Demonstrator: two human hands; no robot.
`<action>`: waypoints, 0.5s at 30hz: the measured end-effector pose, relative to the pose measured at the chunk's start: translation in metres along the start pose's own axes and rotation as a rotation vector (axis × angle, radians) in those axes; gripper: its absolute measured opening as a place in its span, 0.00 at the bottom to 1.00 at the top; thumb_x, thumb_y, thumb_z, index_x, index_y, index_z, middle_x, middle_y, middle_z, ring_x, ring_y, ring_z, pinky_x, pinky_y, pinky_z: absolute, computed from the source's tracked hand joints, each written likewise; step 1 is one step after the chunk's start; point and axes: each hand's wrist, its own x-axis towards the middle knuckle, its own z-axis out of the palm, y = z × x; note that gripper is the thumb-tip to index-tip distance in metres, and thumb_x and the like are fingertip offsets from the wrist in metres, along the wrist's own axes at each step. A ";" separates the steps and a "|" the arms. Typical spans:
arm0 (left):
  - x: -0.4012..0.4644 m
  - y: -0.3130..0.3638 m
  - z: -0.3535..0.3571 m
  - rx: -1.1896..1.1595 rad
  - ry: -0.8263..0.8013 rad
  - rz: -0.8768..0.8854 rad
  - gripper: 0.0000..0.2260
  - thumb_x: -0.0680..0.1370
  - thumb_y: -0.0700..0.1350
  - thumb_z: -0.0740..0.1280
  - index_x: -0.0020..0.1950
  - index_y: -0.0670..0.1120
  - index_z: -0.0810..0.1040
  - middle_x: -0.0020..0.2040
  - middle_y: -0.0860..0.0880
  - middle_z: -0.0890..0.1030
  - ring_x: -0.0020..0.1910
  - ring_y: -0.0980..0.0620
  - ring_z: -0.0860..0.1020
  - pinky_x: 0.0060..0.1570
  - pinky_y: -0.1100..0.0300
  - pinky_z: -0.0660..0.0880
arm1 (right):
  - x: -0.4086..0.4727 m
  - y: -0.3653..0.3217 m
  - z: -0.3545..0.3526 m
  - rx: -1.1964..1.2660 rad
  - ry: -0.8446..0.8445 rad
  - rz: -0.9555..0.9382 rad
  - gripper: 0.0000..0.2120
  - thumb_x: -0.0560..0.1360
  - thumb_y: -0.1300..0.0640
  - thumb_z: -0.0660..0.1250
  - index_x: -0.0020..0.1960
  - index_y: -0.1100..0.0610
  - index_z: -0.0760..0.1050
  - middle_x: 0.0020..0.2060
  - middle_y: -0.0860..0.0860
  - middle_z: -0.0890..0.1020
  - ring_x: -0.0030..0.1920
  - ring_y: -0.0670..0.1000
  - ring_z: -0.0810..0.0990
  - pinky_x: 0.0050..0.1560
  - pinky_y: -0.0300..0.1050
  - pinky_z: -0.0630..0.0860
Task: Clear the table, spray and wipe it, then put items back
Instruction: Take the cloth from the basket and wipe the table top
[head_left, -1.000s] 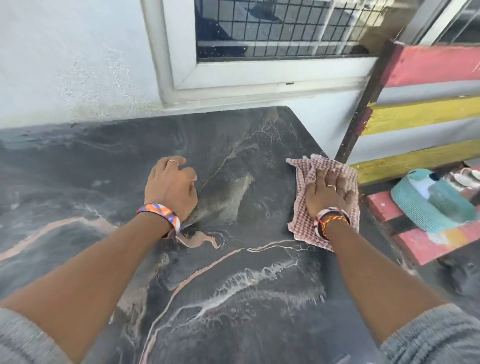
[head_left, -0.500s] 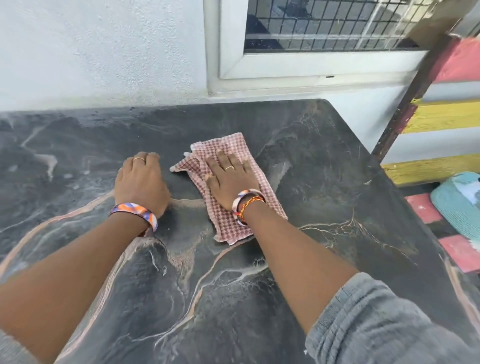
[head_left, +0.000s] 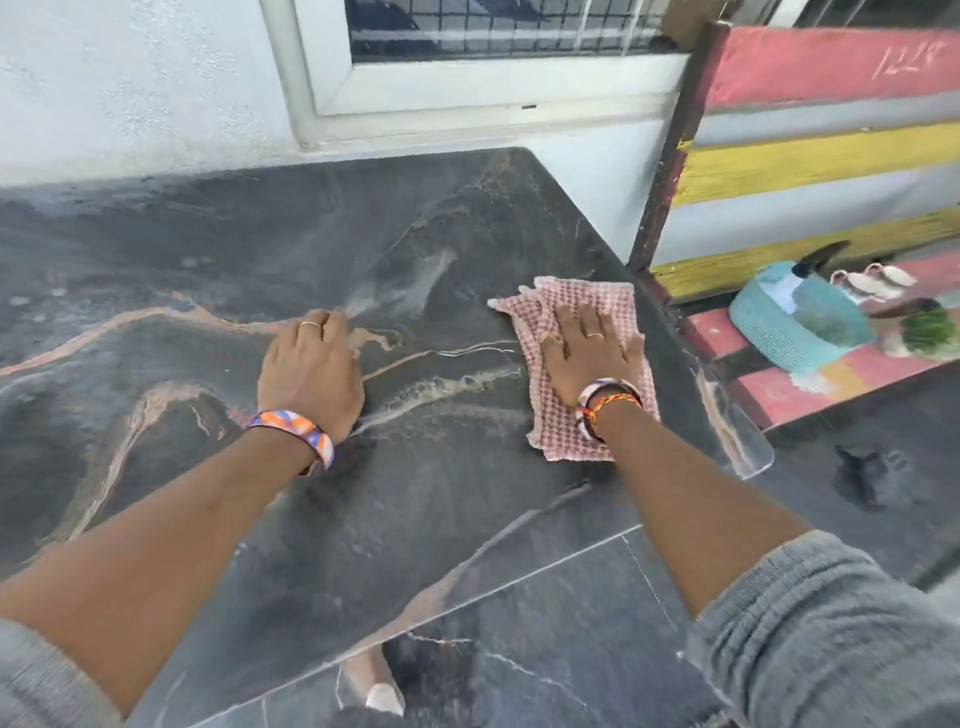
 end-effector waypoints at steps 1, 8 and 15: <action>-0.007 0.006 0.000 0.005 -0.008 0.009 0.18 0.76 0.40 0.58 0.66 0.37 0.67 0.64 0.35 0.71 0.62 0.34 0.69 0.63 0.45 0.65 | -0.006 0.023 -0.003 0.002 0.008 0.112 0.26 0.79 0.43 0.44 0.76 0.44 0.46 0.77 0.47 0.47 0.77 0.52 0.45 0.72 0.63 0.40; -0.045 0.024 -0.007 -0.019 0.003 0.076 0.21 0.77 0.40 0.57 0.70 0.40 0.64 0.66 0.38 0.70 0.63 0.35 0.69 0.64 0.46 0.65 | -0.043 0.110 -0.019 0.080 0.013 0.482 0.26 0.79 0.43 0.43 0.76 0.46 0.48 0.74 0.57 0.60 0.72 0.62 0.61 0.69 0.63 0.55; -0.068 0.005 -0.023 -0.033 0.008 0.052 0.17 0.76 0.38 0.59 0.65 0.37 0.70 0.65 0.35 0.71 0.62 0.33 0.69 0.62 0.43 0.66 | -0.067 0.125 -0.015 0.125 0.118 0.496 0.25 0.80 0.47 0.44 0.76 0.50 0.52 0.72 0.58 0.65 0.71 0.61 0.64 0.69 0.58 0.60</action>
